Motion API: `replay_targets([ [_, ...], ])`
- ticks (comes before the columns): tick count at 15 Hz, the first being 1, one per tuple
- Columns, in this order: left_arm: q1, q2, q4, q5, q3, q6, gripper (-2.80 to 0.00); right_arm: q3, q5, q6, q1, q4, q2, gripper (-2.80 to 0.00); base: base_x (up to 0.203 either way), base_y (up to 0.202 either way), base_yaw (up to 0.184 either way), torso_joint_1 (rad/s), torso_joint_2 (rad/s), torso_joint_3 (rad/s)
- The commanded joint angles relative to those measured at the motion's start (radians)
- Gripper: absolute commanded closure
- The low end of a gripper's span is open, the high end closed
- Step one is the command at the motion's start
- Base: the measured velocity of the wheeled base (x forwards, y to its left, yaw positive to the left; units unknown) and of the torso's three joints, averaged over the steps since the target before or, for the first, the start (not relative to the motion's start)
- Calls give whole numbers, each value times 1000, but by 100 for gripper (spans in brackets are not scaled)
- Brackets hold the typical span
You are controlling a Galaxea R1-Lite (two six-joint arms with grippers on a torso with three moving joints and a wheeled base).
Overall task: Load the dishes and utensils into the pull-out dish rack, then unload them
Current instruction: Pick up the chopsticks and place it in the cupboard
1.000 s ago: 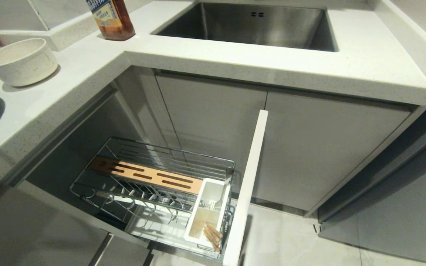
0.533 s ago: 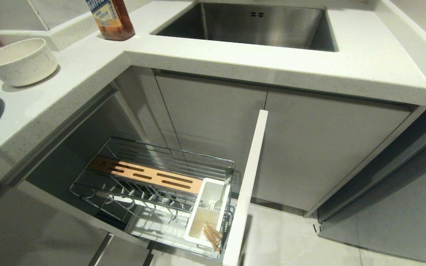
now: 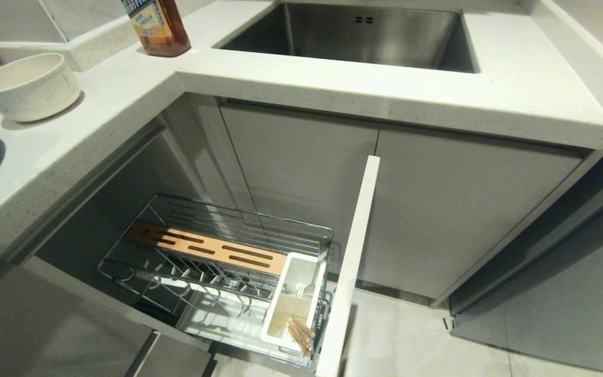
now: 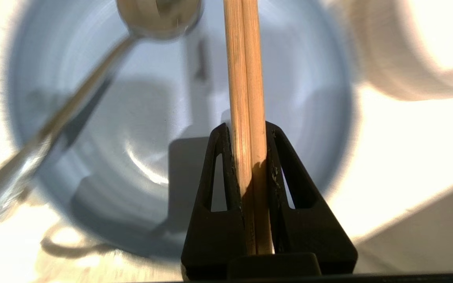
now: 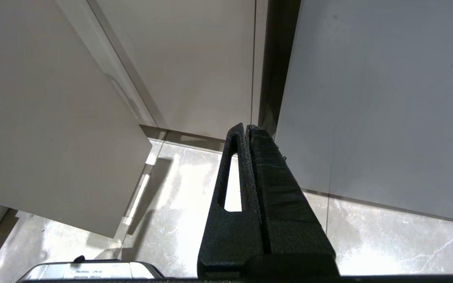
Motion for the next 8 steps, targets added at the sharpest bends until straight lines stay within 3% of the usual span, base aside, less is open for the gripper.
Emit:
replay_targets([
  [1, -9, -76, 2, 3, -26, -7, 0, 0, 0, 0, 0, 0, 1, 0, 0, 0, 0, 0, 0, 0],
  [2, -38, -107, 2, 1, -42, -18, 0, 0, 0, 0, 0, 0, 0, 0, 0, 0, 0, 0, 0, 0],
  [5, -231, -188, 3, -3, -62, -53, 0, 0, 0, 0, 0, 0, 0, 0, 0, 0, 0, 0, 0, 0],
  [8, -505, -263, 26, -29, -46, -66, 0, 0, 0, 0, 0, 0, 0, 0, 0, 0, 0, 0, 0, 0],
])
